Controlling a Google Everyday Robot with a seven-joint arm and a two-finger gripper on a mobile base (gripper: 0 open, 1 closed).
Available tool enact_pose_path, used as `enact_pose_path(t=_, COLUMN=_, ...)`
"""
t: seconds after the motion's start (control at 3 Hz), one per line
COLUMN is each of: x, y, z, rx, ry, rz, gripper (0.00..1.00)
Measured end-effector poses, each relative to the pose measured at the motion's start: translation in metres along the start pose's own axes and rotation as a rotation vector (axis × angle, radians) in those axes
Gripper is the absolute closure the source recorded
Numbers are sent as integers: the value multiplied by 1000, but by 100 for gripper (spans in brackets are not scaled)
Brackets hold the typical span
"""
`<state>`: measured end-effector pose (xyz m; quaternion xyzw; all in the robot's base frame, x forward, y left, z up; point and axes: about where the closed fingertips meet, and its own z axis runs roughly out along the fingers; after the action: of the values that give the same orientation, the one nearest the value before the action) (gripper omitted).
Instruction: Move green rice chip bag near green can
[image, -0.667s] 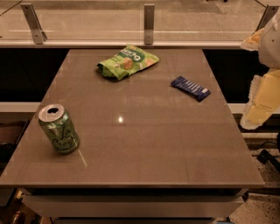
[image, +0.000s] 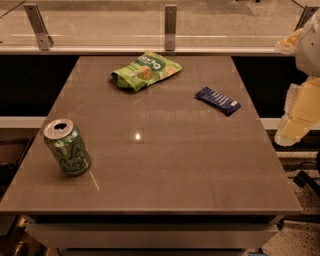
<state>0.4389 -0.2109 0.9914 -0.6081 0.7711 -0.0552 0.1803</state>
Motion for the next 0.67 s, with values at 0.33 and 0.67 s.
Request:
enact_pose_path(t=0.33, x=-10, y=-7, z=-7, rx=42, ry=25, rz=-45, gripper=0)
enact_pose_path(t=0.67, x=-24, y=-24, z=-16, rx=94, ry=50, rz=-113, gripper=0)
